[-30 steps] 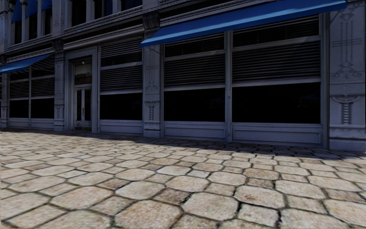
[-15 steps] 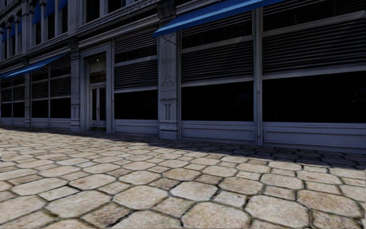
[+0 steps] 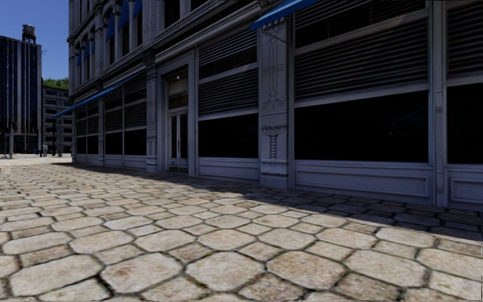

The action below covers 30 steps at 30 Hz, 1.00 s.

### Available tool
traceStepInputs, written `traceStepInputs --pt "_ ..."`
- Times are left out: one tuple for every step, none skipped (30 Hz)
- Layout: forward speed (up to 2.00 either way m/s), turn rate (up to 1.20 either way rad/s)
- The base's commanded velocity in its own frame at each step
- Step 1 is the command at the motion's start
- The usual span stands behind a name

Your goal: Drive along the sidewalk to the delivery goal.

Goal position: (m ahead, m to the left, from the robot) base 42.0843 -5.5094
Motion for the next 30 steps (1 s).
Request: traceStepInputs --pt "1.54 0.57" --pt "1.54 0.57" --pt "1.54 0.57" --pt "1.54 0.57" --pt "1.55 0.57" --pt "1.63 0.57" --pt "1.75 0.57" --pt "1.75 0.57" --pt "1.86 0.57" --pt "1.92 0.57" --pt "1.92 0.57" --pt "1.95 0.57" --pt "1.97 0.57" --pt "2.00 0.57" --pt "2.00 0.57" --pt "2.00 0.57" --pt "2.00 0.57" --pt "2.00 0.57" --pt "2.00 0.57" --pt "2.00 0.57" --pt "2.00 0.55" --pt "2.00 0.55" --pt "2.00 0.55" --pt "2.00 0.54" --pt "2.00 0.54" --pt "2.00 0.54" --pt "2.00 0.54" --pt "2.00 0.54" --pt "2.00 0.54" --pt "2.00 0.54"
